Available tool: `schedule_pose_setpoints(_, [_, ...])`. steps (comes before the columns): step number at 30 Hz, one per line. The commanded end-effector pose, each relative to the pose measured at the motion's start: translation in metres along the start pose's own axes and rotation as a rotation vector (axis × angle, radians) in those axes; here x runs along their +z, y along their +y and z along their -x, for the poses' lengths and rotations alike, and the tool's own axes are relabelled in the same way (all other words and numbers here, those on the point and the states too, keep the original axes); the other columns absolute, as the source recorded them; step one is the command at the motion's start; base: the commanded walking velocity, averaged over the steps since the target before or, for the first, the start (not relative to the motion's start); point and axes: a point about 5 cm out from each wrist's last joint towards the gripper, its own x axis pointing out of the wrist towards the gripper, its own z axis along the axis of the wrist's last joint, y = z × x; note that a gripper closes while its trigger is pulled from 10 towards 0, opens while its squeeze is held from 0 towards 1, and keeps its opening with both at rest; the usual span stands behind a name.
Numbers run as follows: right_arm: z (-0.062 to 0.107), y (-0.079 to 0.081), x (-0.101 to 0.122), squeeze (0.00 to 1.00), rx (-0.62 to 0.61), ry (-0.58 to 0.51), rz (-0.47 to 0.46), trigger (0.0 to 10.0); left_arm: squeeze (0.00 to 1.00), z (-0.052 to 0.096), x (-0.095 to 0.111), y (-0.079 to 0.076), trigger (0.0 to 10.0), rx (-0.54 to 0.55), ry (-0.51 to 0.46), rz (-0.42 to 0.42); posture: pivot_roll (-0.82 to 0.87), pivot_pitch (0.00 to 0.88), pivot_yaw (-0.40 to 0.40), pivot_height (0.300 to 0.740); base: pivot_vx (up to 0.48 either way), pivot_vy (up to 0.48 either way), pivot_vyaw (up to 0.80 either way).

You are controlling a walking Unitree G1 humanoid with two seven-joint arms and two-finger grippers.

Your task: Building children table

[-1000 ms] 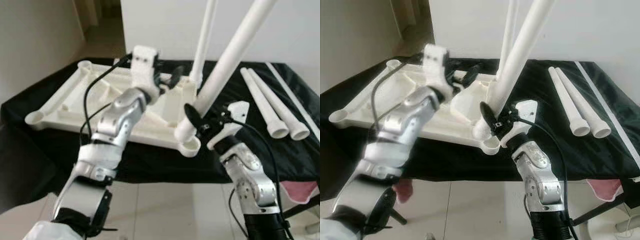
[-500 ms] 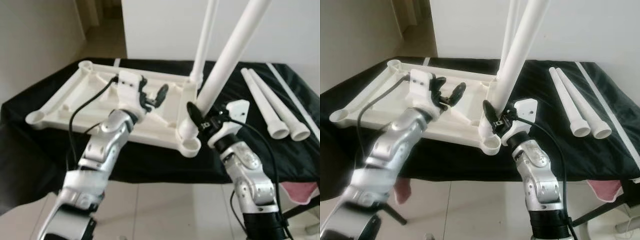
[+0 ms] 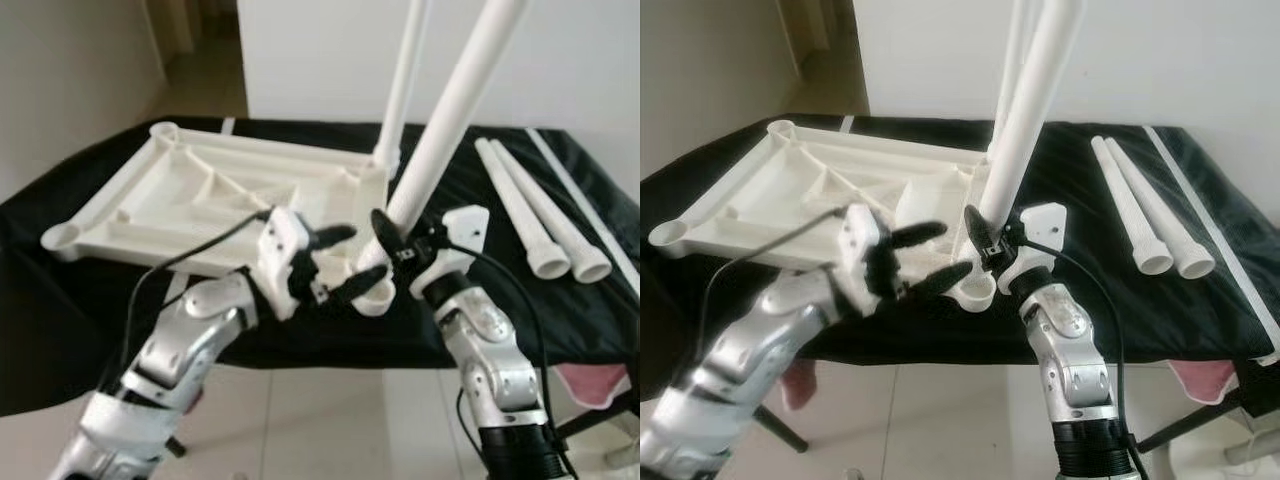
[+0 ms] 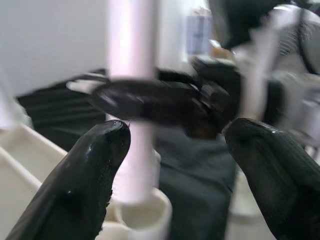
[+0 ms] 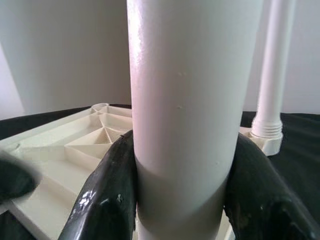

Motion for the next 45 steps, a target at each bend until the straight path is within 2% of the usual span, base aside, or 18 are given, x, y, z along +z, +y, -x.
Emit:
schedule_pose_setpoints(1, [0.000, 0.001, 0.000, 0.00, -0.001, -0.009, 0.014, 10.0, 0.00, 0.001, 0.001, -0.011, 10.0, -0.119, 0.016, 0.017, 0.01, 0.000, -0.015, 0.740, 0.000, 0.000, 0.00])
schedule_pose_setpoints(4, [0.002, 0.002, -0.001, 0.00, -0.006, -0.009, 0.020, 10.0, 0.00, 0.004, -0.001, -0.018, 10.0, -0.163, 0.041, 0.032, 0.01, 0.000, -0.016, 0.740, 0.000, 0.000, 0.00])
schedule_pose_setpoints(12, [0.002, 0.002, 0.002, 0.00, -0.003, -0.022, 0.055, 10.0, 0.00, 0.011, -0.012, -0.016, 10.0, -0.159, 0.109, 0.045, 0.01, 0.000, -0.019, 0.740, 0.000, 0.000, 0.00])
schedule_pose_setpoints(15, [0.003, 0.002, 0.003, 0.00, -0.001, -0.023, 0.056, 10.0, 0.00, 0.012, -0.015, -0.016, 10.0, -0.143, 0.144, 0.079, 0.01, 0.000, -0.022, 0.740, 0.000, 0.000, 0.00])
schedule_pose_setpoints(20, [0.007, -0.003, -0.008, 0.00, -0.019, 0.010, 0.052, 10.0, 0.00, 0.012, -0.011, -0.018, 10.0, -0.144, 0.139, 0.064, 0.01, 0.000, -0.024, 0.740, 0.000, 0.000, 0.00])
schedule_pose_setpoints(22, [0.010, -0.005, -0.023, 0.00, -0.036, 0.052, 0.034, 10.0, 0.00, 0.011, -0.009, -0.018, 10.0, -0.135, 0.133, 0.058, 0.01, 0.000, -0.026, 0.740, 0.000, 0.000, 0.00])
schedule_pose_setpoints(23, [0.010, -0.005, -0.023, 0.00, -0.036, 0.052, 0.034, 10.0, 0.00, 0.011, -0.009, -0.018, 10.0, -0.135, 0.133, 0.058, 0.01, 0.000, -0.026, 0.740, 0.000, 0.000, 0.00])
schedule_pose_setpoints(26, [0.010, -0.003, -0.039, 0.00, -0.005, 0.107, 0.060, 10.0, 0.00, 0.009, -0.006, -0.015, 10.0, -0.118, 0.128, 0.048, 0.02, 0.007, -0.024, 0.740, 0.000, 0.000, 0.00])
schedule_pose_setpoints(36, [0.014, 0.003, -0.046, 0.00, 0.060, 0.137, 0.092, 10.0, 0.00, 0.009, -0.002, -0.011, 10.0, -0.095, 0.125, 0.046, 0.02, 0.025, -0.017, 0.740, 0.000, 0.000, 0.00])
schedule_pose_setpoints(39, [0.015, 0.006, -0.049, 0.00, 0.100, 0.151, 0.132, 10.0, 0.00, 0.008, -0.001, -0.010, 10.0, -0.093, 0.123, 0.046, 0.02, 0.029, -0.014, 0.740, 0.000, 0.000, 0.00])
schedule_pose_setpoints(45, [0.019, 0.014, -0.056, 0.00, 0.166, 0.180, 0.129, 10.0, 0.00, -0.002, 0.005, -0.007, 10.0, -0.070, 0.082, 0.058, 0.01, 0.035, -0.009, 0.740, 0.000, 0.000, 0.00])
